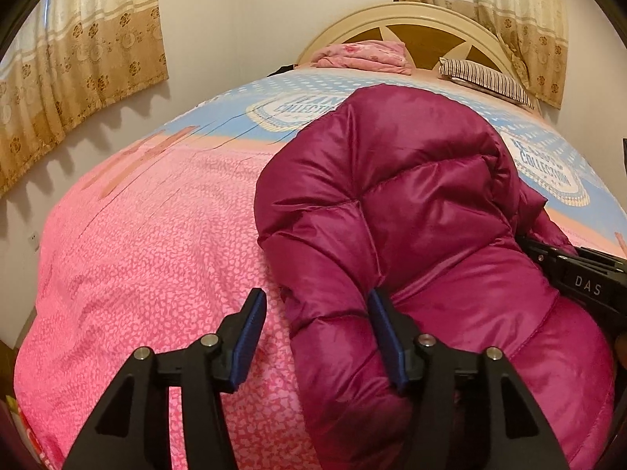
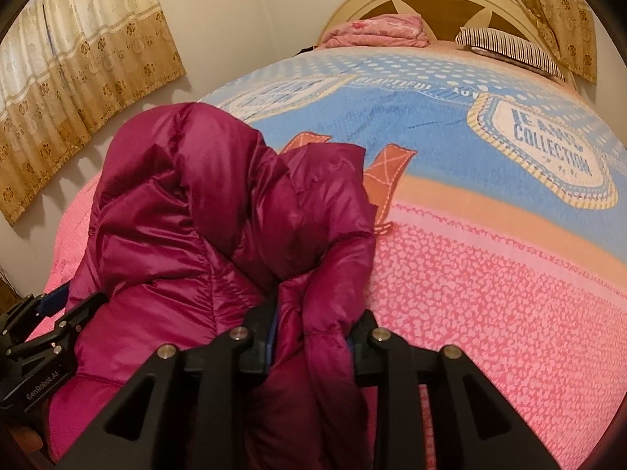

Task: Fold large clothes

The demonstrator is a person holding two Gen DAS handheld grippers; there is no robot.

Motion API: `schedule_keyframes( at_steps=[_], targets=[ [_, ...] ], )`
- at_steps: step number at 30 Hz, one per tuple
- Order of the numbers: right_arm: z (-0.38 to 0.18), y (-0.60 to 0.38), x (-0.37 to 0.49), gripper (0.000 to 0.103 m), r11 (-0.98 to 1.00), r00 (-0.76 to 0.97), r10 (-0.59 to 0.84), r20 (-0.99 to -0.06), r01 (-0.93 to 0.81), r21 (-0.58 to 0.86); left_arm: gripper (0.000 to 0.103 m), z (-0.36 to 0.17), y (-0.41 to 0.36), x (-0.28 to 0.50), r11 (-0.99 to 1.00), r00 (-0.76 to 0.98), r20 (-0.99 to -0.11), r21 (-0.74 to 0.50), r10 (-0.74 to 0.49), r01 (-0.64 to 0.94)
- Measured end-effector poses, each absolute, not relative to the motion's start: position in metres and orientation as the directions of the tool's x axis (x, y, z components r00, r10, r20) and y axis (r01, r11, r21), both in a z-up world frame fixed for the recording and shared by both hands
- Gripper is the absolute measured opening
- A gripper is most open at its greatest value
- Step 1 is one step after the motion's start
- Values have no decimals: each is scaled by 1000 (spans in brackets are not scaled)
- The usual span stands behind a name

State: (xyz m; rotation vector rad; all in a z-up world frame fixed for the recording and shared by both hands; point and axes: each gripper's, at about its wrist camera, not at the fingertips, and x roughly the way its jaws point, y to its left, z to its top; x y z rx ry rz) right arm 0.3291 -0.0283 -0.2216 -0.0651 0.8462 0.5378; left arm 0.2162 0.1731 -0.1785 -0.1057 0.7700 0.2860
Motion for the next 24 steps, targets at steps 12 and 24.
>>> schedule_keyframes(
  at_steps=[12,24],
  targets=[
    [-166,-47,283,69,884,656,408,-635,-457,95,63,-109,173,159,958,779,-589,-34,212,-286],
    [-116,-54,213,75,886,745,421,-517,-460,58,71,-54,166,101,962,856,-472,-55,212,-269]
  ],
)
